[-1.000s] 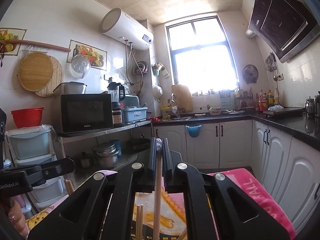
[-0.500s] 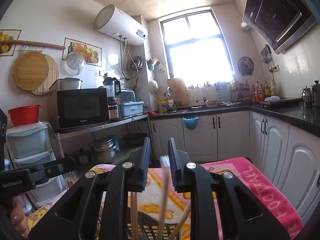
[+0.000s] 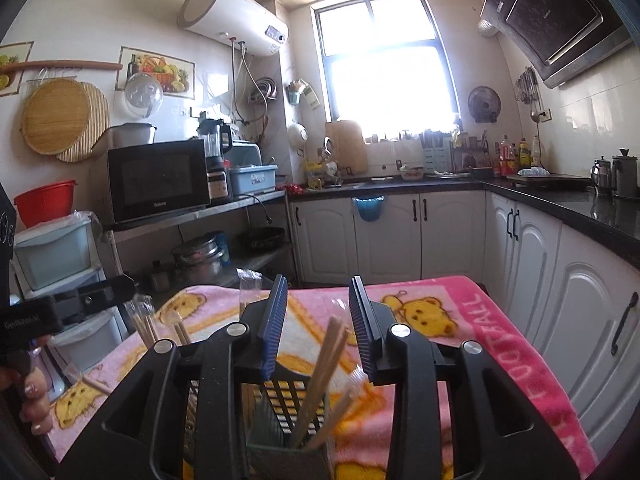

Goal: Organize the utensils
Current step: 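Open the left gripper while the right gripper opens, releasing chopsticks into basket, then withdraw both open grippers from the basket toward the last loose chopsticks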

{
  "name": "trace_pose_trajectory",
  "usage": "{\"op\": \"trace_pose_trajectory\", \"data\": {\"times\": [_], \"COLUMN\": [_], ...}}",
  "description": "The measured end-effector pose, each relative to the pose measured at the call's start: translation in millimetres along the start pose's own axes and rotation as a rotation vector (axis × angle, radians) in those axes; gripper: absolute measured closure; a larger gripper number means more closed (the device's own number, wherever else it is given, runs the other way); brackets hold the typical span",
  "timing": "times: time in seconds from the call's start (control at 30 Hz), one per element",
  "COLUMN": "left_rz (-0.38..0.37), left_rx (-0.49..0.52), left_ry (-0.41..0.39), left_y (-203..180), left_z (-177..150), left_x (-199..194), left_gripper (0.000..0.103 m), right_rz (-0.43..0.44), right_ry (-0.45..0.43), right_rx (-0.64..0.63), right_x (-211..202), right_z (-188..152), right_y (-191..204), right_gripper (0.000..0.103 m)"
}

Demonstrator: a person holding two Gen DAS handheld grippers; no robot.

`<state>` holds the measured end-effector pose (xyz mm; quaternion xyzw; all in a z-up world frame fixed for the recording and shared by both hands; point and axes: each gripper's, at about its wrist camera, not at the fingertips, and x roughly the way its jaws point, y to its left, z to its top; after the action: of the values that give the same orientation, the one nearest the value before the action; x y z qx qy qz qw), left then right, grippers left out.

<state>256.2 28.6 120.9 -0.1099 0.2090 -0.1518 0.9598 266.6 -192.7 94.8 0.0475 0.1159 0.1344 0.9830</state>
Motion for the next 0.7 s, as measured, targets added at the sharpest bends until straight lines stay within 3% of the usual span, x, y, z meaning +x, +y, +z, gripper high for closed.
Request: {"op": "trace_pose_trajectory", "data": {"times": [0.33,0.5,0.7], "left_rz": [0.018,0.015,0.03], "left_rx": [-0.002,-0.009,-0.01], "left_ry": [-0.007,0.0,0.023], "left_y": [-2,-2,-2], "left_z": [-6,-14,-31], "left_x": [-25,-35,-42], "left_gripper": [0.012,0.01,0.01], "right_rz": [-0.008,-0.011,-0.005], "right_ry": [0.079,0.121,0.174], "right_rx": [0.017,0.023,0.053], "right_x": [-21,-31,-39], "right_z": [-6,-12,-23], "right_y": [-6,-7,-12], "right_gripper": [0.057,0.047,0.043]}}
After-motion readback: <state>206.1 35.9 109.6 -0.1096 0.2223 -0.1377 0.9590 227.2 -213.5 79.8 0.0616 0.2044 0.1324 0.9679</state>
